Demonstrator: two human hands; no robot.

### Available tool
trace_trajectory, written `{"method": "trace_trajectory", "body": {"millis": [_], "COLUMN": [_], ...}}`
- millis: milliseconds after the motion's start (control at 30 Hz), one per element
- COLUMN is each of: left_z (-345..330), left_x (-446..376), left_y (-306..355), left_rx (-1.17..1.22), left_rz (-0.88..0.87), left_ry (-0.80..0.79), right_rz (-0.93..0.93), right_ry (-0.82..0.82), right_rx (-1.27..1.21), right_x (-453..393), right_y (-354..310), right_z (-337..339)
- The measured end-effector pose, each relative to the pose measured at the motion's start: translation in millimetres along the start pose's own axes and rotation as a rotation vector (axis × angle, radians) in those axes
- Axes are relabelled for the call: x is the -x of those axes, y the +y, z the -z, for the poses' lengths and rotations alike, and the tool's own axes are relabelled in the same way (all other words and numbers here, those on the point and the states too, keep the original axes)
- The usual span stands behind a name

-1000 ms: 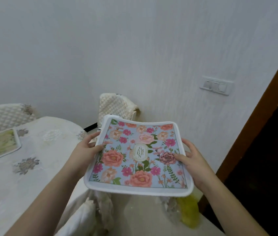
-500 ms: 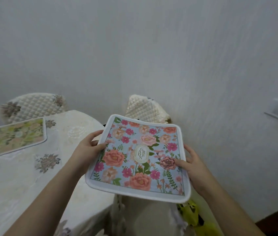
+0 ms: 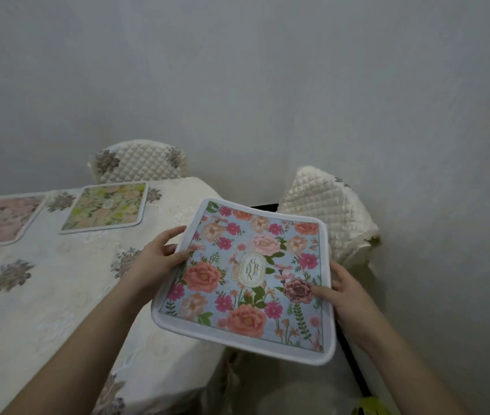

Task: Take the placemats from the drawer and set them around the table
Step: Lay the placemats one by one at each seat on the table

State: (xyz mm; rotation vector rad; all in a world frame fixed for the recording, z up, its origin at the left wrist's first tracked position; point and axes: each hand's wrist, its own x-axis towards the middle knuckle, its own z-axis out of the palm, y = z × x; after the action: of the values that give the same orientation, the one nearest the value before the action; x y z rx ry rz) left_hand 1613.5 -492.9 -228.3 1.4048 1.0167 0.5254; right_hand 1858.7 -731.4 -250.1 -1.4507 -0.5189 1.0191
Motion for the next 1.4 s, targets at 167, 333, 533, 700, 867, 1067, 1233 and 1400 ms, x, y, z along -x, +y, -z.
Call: {"method": "trace_trajectory", "body": {"millis": [167, 333, 533, 700, 867, 1067, 1233, 1400], "left_z": [3.8, 28.9, 87.1, 139.6, 182.5, 230.2, 265.4, 293.5], "left_x": [-7.3, -5.6, -3.7, -3.3, -2.9, 0.7, -2.7, -5.4], "left_y": [-8.4, -18.8, -41.7, -70.9, -90.9, -118.3, -138.5, -164.9], "left_rx": [0.049, 0.06, -0.012, -0.042, -0.132, -0.302, -0.467, -0.485], "left_rz": [0.059, 0.104, 0.154, 0.205, 0.22, 0.277, 0.339, 0.425], "left_ry": [0.139, 0.29, 0.449, 0.531, 0.595, 0.683, 0.712, 0.735], "right_rz": [0.001, -0.068, -0.159, -0.21, -0.227, -0.312, -0.394, -0.453], "right_ry": [-0.122, -0.262, -0.391, -0.438, -0.454, -0.543, -0.668, -0.735], "right_rx": [0.027, 0.081, 0.112, 0.167, 0.245, 0.298, 0.362, 0.404], "right_x": [-53.0, -97.0, -132.1, -152.9, -162.8, -165.0, -170.4, -184.0], "right_y": [-4.3, 6.5, 21.0, 37.6, 56.5, 82.6, 103.4, 125.7], "right_z": [1.6, -27.3, -91.0, -149.6, -200.9, -259.2, -298.1, -328.6]}}
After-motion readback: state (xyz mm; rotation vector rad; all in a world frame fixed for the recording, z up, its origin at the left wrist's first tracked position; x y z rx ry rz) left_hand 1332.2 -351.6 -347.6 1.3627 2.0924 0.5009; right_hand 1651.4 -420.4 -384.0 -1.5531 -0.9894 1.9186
